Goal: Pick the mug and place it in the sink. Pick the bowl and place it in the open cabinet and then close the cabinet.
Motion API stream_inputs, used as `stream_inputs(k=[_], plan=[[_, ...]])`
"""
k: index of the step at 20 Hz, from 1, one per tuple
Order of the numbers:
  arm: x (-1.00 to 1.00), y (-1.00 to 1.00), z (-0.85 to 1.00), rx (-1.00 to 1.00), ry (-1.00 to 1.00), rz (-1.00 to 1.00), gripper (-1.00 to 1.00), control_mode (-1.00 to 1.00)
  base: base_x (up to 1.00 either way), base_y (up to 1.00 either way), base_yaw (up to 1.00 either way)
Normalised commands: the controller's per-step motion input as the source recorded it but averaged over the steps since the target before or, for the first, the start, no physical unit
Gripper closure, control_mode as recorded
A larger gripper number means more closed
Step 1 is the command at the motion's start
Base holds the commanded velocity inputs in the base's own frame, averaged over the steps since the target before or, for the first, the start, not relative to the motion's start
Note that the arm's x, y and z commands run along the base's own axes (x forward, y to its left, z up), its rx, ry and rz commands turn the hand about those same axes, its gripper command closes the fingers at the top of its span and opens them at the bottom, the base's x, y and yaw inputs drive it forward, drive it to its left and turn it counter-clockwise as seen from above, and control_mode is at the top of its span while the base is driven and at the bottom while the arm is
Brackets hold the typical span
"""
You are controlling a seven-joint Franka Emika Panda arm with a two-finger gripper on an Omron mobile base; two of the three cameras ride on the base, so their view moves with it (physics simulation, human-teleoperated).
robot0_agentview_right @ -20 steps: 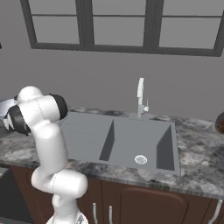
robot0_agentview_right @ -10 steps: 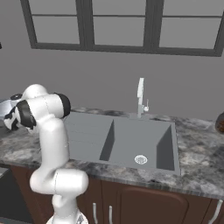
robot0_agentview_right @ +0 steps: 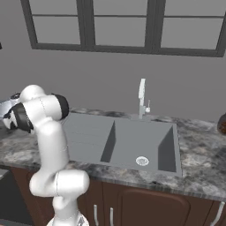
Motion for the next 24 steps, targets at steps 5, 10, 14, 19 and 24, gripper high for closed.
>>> stream_inputs(k=[5,10,14,19,24], plan=[[-0.21,-0.65,0.06,0.00,-0.02,0.07,1.00,-1.00,0.00,0.00,0.00],[-0.27,-0.51,0.42,0.01,-0.02,0.12,1.00,-1.00,0.00,0.00,0.00],[-0.24,-0.60,0.62,0.01,0.01,0.14,1.00,-1.00,0.00,0.00,0.00],[-0.16,-0.65,0.55,0.01,0.14,0.12,1.00,-1.00,0.00,0.00,0.00],[-0.20,-0.73,0.39,0.00,0.03,0.08,1.00,-1.00,0.00,0.00,0.00]])
